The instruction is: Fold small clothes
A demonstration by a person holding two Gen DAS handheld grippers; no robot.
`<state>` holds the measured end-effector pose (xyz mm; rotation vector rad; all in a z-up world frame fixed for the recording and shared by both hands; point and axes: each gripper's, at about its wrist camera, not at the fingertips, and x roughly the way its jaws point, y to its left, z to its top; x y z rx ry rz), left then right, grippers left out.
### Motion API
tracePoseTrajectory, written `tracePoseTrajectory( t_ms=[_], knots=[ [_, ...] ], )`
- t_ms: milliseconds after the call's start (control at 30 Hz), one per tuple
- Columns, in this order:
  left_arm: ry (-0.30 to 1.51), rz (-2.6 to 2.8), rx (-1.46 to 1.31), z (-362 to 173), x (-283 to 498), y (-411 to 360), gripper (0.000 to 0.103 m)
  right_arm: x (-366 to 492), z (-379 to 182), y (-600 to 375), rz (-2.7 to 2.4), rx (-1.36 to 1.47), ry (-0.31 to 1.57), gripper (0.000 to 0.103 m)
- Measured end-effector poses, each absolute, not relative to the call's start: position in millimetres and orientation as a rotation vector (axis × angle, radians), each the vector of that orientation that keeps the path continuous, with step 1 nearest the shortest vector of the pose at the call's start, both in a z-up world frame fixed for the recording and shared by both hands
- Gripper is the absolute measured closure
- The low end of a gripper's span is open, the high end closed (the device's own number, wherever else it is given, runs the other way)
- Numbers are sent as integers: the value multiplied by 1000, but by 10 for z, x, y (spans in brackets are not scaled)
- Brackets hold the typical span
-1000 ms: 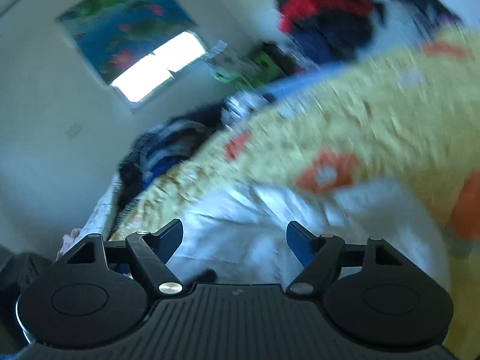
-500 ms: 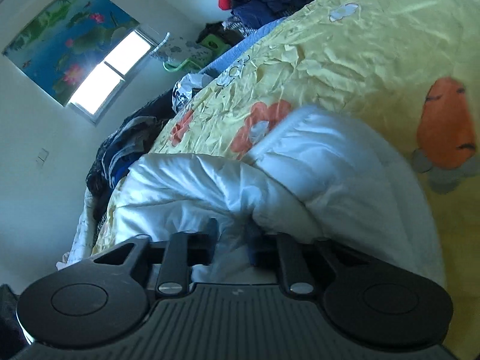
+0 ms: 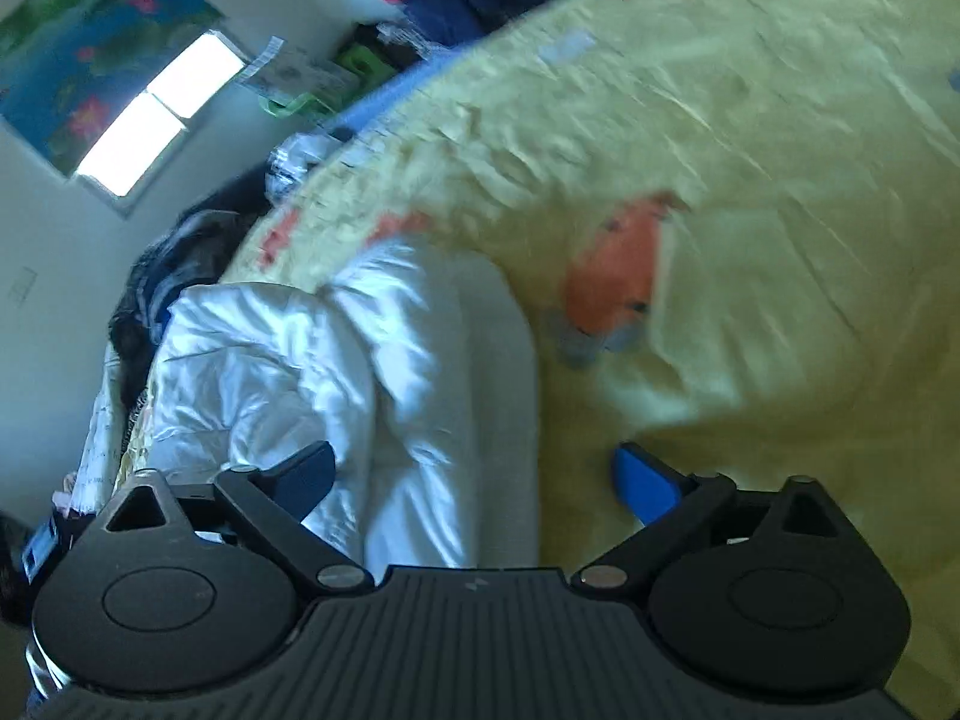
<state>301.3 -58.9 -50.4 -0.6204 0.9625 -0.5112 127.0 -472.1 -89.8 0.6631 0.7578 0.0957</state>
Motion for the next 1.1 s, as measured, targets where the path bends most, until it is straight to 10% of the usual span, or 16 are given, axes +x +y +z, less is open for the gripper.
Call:
tracePoseTrajectory(
  t_ms=[133, 333, 467, 633, 833, 1100],
  knots=[
    [974, -524, -629, -515, 3059, -735, 1, 1401, -920, -4502, 195, 717, 781, 5],
    [900, -475, -482, -263, 3018, -812, 37, 1512, -776, -3932, 236, 567, 789, 33],
    [800, -420, -416, 48, 2886, -514, 38, 1599, -606, -3546, 352, 535, 758, 53],
    [799, -324, -323, -20, 2974, -179, 28, 1889, -687, -3167, 379, 499, 758, 50],
    [787, -256, -513, -201, 2776, 194, 10, 1698, -713, -3360, 335, 597, 763, 16],
    [505, -173, -257, 325, 1873, 80, 10, 901, -142, -3497, 106, 520, 397, 20]
  ],
)
